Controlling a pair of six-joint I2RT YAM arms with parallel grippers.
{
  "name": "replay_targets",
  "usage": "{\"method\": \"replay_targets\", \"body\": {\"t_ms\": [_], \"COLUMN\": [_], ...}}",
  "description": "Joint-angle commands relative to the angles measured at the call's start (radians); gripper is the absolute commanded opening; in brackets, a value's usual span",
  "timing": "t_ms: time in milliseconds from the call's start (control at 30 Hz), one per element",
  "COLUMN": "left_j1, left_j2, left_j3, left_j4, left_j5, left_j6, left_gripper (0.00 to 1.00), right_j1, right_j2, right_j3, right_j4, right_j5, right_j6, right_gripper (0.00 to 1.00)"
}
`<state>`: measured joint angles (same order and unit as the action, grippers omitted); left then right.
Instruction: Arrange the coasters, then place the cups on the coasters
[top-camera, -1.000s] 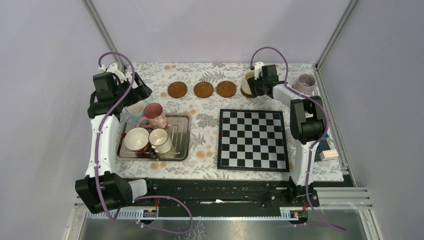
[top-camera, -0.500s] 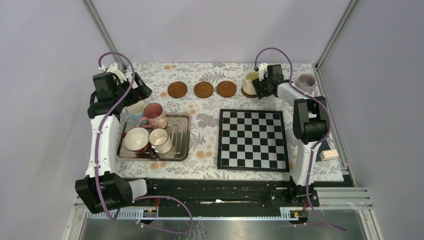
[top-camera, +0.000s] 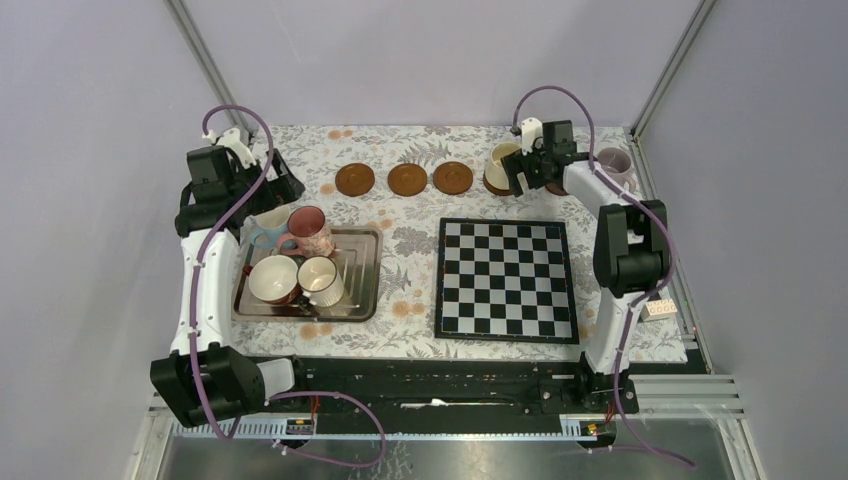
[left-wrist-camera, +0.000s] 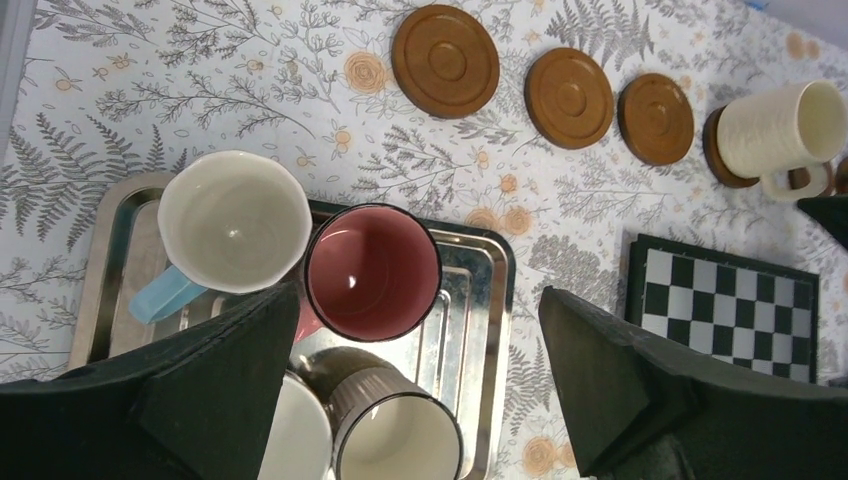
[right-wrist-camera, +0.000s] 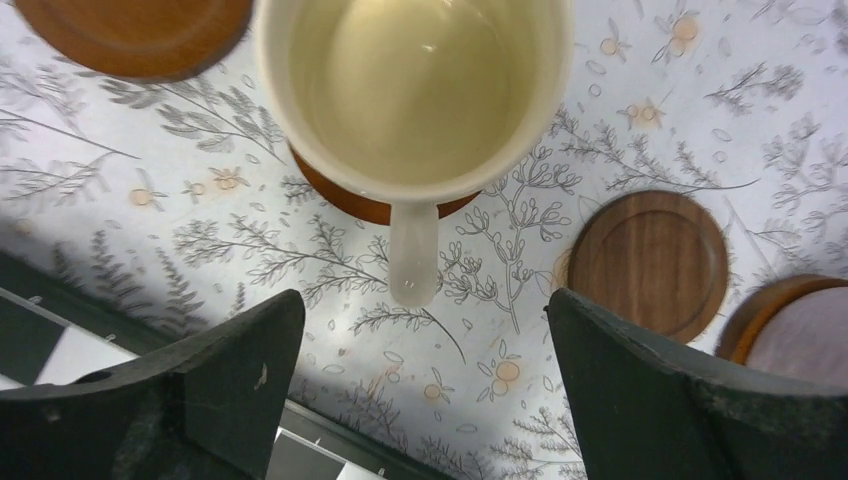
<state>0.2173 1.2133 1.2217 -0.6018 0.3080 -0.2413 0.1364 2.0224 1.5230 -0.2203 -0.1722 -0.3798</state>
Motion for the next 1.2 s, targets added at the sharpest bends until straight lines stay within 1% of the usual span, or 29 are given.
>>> {"method": "replay_targets", "body": {"t_ms": [0, 133, 200, 267, 333, 433, 567, 700, 867, 933, 1000, 1167], "left_j1": [0.006, 0.007, 0.006, 0.011, 0.024, 0.044, 0.061, 0.064, 0.063, 0.063, 0.063, 0.064], "left_j2": [-0.001, 0.0, -0.001, -0.007, -0.02, -0.03, -0.005, 0.047, 0.098, 0.121, 0.14, 0.17], "left_j3": [0.057, 0.082, 0.089, 0.082, 0.067, 0.044, 0.038, 0.022, -0.001, -0.008, -0.012, -0.045], "left_j4": [-0.053, -0.157, -0.225, -0.283, -0.33, -0.363, -0.4, -0.383, -0.332, -0.315, -0.297, -0.24], "left_j5": [0.015, 0.048, 0.068, 0.059, 0.062, 0.055, 0.076, 0.052, 0.069, 0.077, 0.072, 0.061], "left_j6": [0.124, 0.304, 0.407, 0.498, 0.583, 0.657, 0.753, 0.819, 0.836, 0.838, 0.837, 0.855], "left_gripper": [0.99, 0.99, 0.99, 0.99, 0.99, 0.99, 0.98, 0.91, 0.8, 0.74, 0.71, 0.69], "right_j1": [-0.003, -0.003, -0.003, -0.003, -0.002, -0.003, -0.002, -0.002, -0.002, -0.002, -0.002, -0.002], "right_j2": [-0.151, -0.204, -0.231, -0.255, -0.279, -0.318, -0.341, -0.365, -0.43, -0.453, -0.467, -0.484], "right_j3": [0.063, 0.105, 0.102, 0.098, 0.096, 0.075, 0.071, 0.017, -0.077, -0.102, -0.118, -0.129], "right_j4": [-0.043, -0.108, -0.11, -0.104, -0.118, -0.121, -0.155, -0.166, -0.142, -0.132, -0.132, -0.145], "right_j5": [-0.077, -0.116, -0.134, -0.155, -0.202, -0.315, -0.424, -0.493, -0.525, -0.525, -0.523, -0.534], "right_j6": [0.007, 0.023, 0.051, 0.098, 0.123, 0.124, 0.182, 0.206, 0.187, 0.179, 0.169, 0.163], "right_gripper": [0.99, 1.0, 1.0, 1.0, 1.0, 1.0, 0.99, 1.0, 1.0, 1.0, 1.0, 1.0]}}
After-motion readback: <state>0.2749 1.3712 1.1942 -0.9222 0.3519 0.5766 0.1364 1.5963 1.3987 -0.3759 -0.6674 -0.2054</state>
